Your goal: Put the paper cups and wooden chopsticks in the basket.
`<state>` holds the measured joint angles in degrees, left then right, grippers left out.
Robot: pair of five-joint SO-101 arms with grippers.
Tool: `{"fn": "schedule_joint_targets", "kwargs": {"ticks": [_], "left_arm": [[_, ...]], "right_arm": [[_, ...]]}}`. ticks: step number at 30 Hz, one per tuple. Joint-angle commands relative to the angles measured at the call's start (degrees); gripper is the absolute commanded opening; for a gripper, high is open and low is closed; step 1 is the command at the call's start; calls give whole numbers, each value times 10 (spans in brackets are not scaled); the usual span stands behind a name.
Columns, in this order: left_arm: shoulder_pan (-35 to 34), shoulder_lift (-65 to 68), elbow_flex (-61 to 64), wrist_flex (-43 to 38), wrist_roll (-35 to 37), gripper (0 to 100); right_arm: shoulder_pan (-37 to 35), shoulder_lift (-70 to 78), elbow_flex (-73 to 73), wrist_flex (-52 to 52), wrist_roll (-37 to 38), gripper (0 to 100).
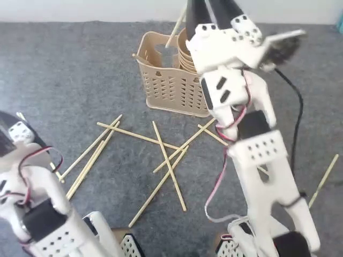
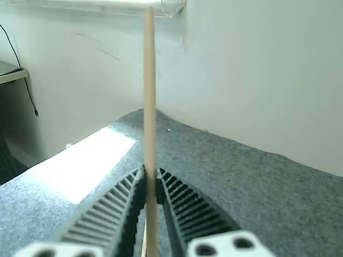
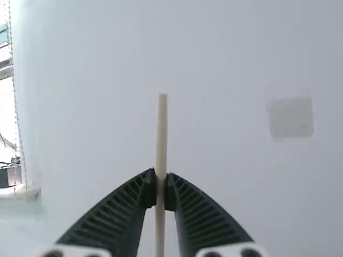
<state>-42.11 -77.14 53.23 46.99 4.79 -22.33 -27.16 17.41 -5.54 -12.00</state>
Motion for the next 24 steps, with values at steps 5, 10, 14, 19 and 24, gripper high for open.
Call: {"fn": "schedule_joint_targets", "kwargs": {"ticks": [5,10,14,19,24], "left_arm": [[1,-78,23,-18,-4,12],[2,-87,29,-18,-2,12],[4,-86,29,-18,-1,12],[21,-86,24,-27,0,12],[57,-84,2,-34,21,12]], "right_arm": [[-3,110,-5,-90,16,11],[-33,132,-10,-41,74,105],[-47,124,-11,-22,76,110],[-48,22,4,51,76,98],[-22,-150,6,306,4,61]]}}
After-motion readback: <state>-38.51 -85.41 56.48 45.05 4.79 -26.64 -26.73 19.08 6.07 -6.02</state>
